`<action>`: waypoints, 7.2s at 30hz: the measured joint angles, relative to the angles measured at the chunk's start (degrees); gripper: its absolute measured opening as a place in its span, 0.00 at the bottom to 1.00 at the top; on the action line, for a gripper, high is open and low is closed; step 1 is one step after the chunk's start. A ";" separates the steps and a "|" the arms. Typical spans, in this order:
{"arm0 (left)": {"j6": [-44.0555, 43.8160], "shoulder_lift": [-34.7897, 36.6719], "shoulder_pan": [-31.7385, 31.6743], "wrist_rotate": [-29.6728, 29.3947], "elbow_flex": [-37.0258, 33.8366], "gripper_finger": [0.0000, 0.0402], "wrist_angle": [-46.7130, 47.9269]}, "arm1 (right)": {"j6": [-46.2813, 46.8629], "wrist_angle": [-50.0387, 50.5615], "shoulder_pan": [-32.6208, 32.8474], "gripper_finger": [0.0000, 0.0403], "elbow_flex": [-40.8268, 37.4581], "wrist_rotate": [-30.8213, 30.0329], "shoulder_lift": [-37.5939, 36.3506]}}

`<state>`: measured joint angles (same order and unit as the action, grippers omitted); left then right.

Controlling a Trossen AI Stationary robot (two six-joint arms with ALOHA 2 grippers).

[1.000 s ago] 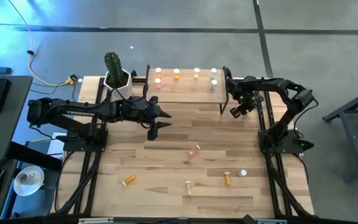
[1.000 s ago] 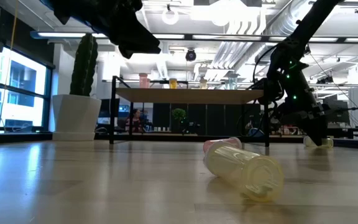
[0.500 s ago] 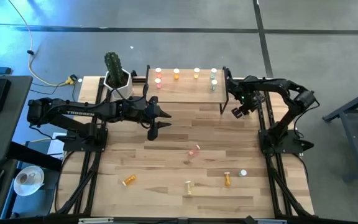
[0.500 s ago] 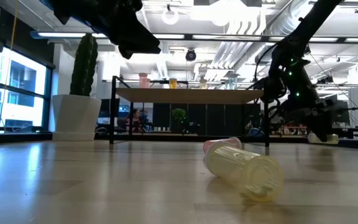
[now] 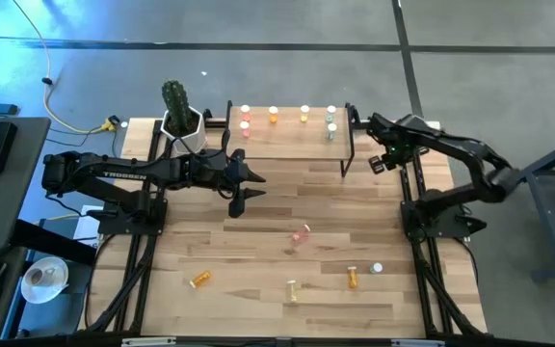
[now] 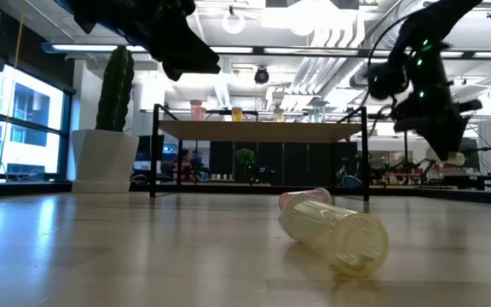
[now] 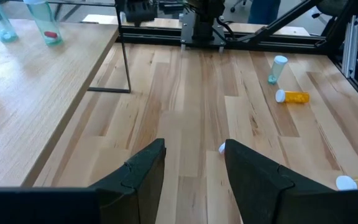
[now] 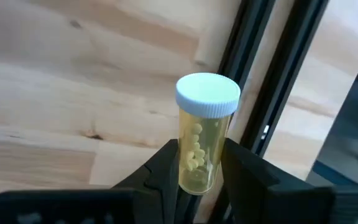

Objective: Pick and place medicine bottles onto shelf by color
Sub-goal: Put the top yellow pill bottle aligned with the other yellow pill bottle on the shelf

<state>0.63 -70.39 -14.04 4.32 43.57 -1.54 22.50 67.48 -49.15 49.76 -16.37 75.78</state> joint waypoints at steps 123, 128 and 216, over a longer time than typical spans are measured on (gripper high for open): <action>-4.49 -2.45 3.63 1.46 0.00 0.32 -22.76 | -24.92 -101.22 46.90 0.25 0.00 23.04 10.21; -4.49 -2.45 3.63 1.49 0.00 0.25 -22.76 | -24.90 -101.31 46.90 0.25 0.00 23.04 10.19; 1.54 -5.81 1.20 -8.02 0.00 0.21 -19.72 | -29.88 -69.91 40.02 0.42 13.84 23.73 9.19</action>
<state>2.17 -76.20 -12.84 -3.70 43.57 -21.26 -7.38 -2.43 -9.13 63.59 7.36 84.97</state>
